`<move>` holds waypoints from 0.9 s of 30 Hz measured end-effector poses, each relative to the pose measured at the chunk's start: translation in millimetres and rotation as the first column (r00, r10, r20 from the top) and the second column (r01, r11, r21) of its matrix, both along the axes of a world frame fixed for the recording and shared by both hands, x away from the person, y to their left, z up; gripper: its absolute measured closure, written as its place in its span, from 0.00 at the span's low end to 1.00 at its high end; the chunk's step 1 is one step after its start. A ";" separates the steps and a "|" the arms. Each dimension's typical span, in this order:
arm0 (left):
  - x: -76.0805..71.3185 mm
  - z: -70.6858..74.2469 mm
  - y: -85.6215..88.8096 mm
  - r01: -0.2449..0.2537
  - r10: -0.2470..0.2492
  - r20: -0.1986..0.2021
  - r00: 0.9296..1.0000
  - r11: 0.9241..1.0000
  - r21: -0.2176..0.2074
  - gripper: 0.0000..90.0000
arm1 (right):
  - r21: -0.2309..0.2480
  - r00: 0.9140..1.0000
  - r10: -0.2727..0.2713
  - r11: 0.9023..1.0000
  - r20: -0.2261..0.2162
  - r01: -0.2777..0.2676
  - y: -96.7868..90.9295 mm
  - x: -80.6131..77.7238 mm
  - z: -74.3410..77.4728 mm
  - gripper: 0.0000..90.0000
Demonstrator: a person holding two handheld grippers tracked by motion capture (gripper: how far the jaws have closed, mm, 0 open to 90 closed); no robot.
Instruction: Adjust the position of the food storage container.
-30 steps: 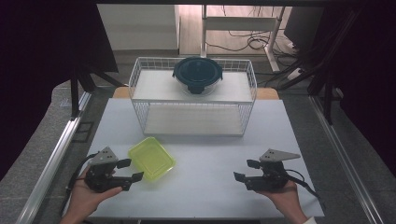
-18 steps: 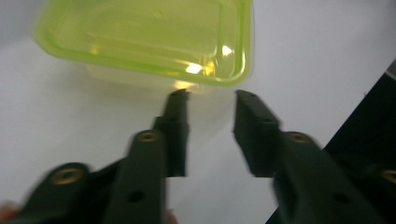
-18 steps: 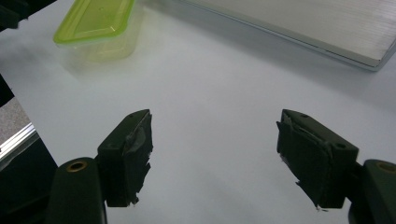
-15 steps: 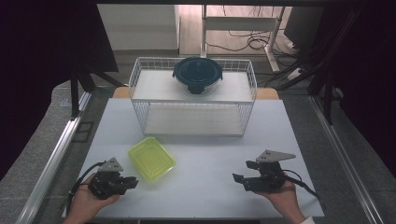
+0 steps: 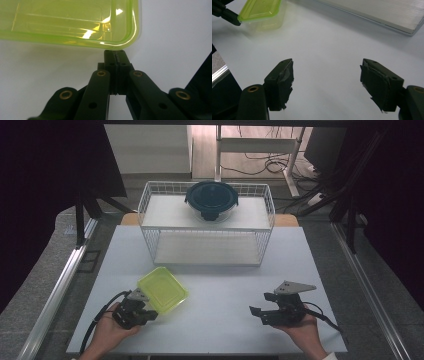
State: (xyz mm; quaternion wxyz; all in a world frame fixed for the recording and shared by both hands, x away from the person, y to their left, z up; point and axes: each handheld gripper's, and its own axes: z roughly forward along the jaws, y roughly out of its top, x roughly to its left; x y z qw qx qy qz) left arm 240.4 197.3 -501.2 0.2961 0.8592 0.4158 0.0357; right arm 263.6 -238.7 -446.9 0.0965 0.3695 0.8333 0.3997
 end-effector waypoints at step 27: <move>29.9 -8.9 -49.2 -0.077 0.077 -0.015 0.997 0.996 -0.045 1.00 | -0.011 0.999 -0.043 0.999 -0.016 0.042 -4.9 3.7 -5.0 0.30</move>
